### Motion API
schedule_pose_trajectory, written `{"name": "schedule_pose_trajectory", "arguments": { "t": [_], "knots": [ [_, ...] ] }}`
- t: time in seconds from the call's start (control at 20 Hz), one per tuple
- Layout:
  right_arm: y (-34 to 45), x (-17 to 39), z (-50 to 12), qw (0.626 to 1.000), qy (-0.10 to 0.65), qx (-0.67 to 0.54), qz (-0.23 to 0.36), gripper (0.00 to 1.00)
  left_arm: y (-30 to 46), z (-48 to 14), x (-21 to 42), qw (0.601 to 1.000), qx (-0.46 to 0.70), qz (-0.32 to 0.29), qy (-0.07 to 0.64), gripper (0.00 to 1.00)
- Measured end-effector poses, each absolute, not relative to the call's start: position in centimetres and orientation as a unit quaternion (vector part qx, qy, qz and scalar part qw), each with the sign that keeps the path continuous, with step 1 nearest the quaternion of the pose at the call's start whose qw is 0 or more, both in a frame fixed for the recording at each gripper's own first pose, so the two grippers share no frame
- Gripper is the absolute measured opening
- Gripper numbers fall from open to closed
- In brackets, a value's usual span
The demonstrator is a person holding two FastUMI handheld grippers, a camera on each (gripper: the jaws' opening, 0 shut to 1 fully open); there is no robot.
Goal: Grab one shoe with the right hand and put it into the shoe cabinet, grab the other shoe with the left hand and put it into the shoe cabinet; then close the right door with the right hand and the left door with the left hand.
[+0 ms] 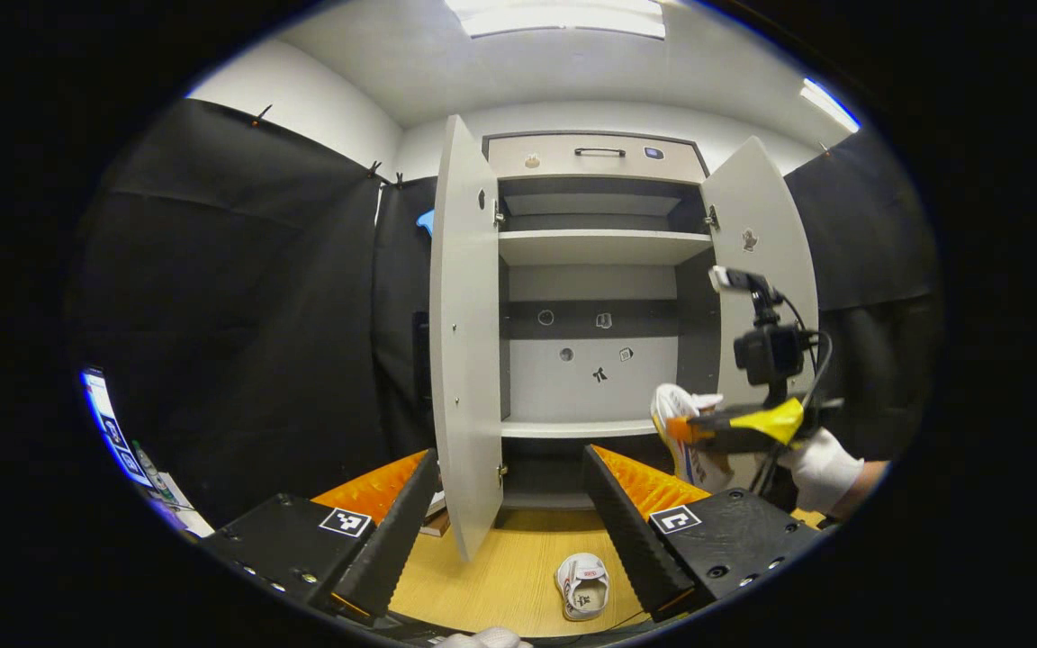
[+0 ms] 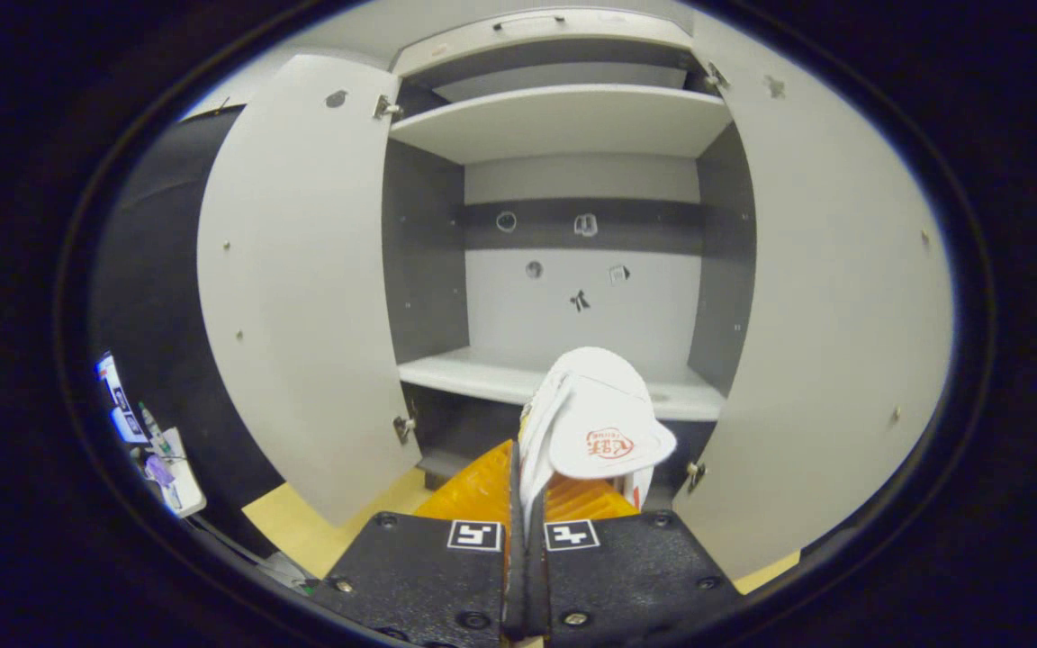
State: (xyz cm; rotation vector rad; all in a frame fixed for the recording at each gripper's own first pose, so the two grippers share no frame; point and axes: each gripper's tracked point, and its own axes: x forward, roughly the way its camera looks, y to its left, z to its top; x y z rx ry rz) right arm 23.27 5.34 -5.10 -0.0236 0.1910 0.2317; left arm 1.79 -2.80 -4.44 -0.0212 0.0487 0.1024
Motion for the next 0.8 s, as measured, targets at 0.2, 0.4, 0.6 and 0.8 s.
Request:
{"name": "schedule_pose_trajectory", "arguments": {
  "t": [0.2, 0.4, 0.6, 0.8],
  "knots": [
    [5.0, 29.1, 0.5, 0.993, 0.055, -0.021, 0.100, 0.04, -2.7, -4.8, 2.2, 0.998, -0.013, 0.062, 0.028, 0.96],
    [4.3, 36.5, 2.3, 0.995, 0.052, -0.046, 0.069, 0.04, -2.5, -4.6, 3.1, 0.997, -0.012, 0.077, 0.020, 0.96],
    [3.8, 44.4, -0.6, 0.992, 0.102, -0.058, 0.044, 0.04, -2.1, -5.0, 4.4, 0.995, -0.018, 0.092, 0.028, 0.96],
    [1.7, 49.5, -5.3, 0.983, 0.170, -0.074, 0.017, 0.05, -1.4, -5.0, 5.3, 0.994, -0.010, 0.105, 0.030, 0.96]
  ]
}}
